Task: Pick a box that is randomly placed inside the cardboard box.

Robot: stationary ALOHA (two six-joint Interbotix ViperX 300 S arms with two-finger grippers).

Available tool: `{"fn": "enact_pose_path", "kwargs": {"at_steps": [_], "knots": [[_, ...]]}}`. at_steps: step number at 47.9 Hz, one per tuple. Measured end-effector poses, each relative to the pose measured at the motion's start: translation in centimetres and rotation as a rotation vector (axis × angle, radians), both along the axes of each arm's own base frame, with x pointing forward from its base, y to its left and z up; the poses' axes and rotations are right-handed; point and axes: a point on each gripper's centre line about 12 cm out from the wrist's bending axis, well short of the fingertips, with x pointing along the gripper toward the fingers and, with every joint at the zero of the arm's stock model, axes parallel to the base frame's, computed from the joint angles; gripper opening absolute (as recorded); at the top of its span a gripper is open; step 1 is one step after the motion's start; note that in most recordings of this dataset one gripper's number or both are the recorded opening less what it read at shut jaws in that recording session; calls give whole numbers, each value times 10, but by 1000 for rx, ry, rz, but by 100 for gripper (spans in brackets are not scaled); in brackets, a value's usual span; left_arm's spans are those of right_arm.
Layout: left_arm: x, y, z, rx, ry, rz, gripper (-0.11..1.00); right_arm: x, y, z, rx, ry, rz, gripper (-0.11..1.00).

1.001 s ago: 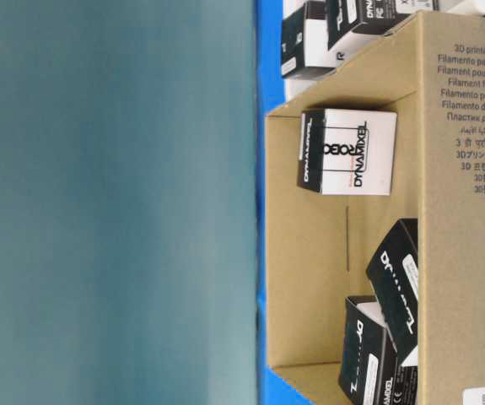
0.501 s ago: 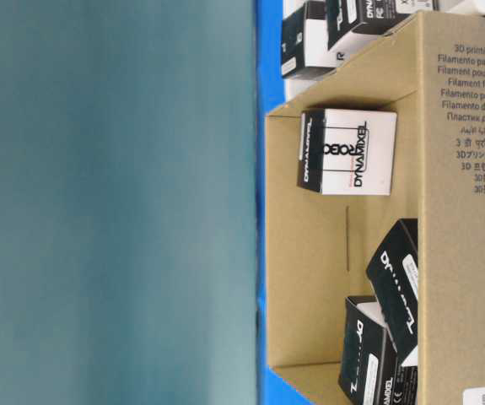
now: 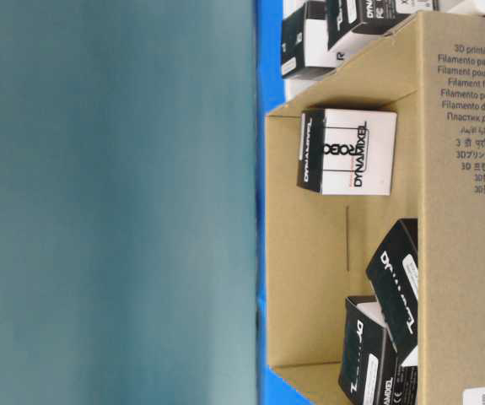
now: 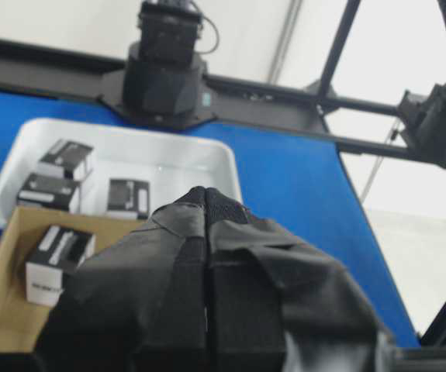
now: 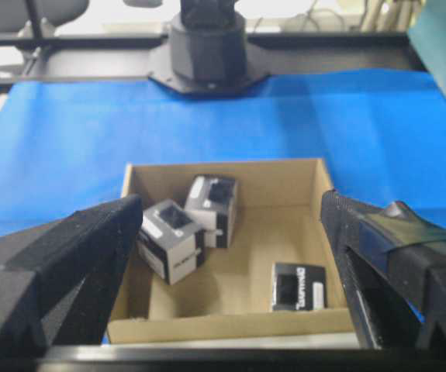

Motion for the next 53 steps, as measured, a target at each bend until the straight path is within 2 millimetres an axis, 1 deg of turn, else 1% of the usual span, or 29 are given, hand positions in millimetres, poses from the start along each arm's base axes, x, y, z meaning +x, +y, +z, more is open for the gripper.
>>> {"fn": "enact_pose_path", "kwargs": {"at_steps": [12,25,31,42,48,53], "knots": [[-1,0,1,7,-5,0,-7,-2,0,2,0,-8,0,99],[1,0,-1,23,2,4,-7,-5,-3,-9,8,73,-21,99],[2,1,-1,23,4,7,-7,-8,-3,-8,9,69,-20,99],[1,1,5,23,-44,5,-7,-14,-3,-3,7,41,-20,99],[1,1,6,26,-55,7,-7,-20,-3,-12,17,62,-22,99],[1,1,6,24,-55,7,-7,-23,-3,-15,18,85,-25,99]]}}
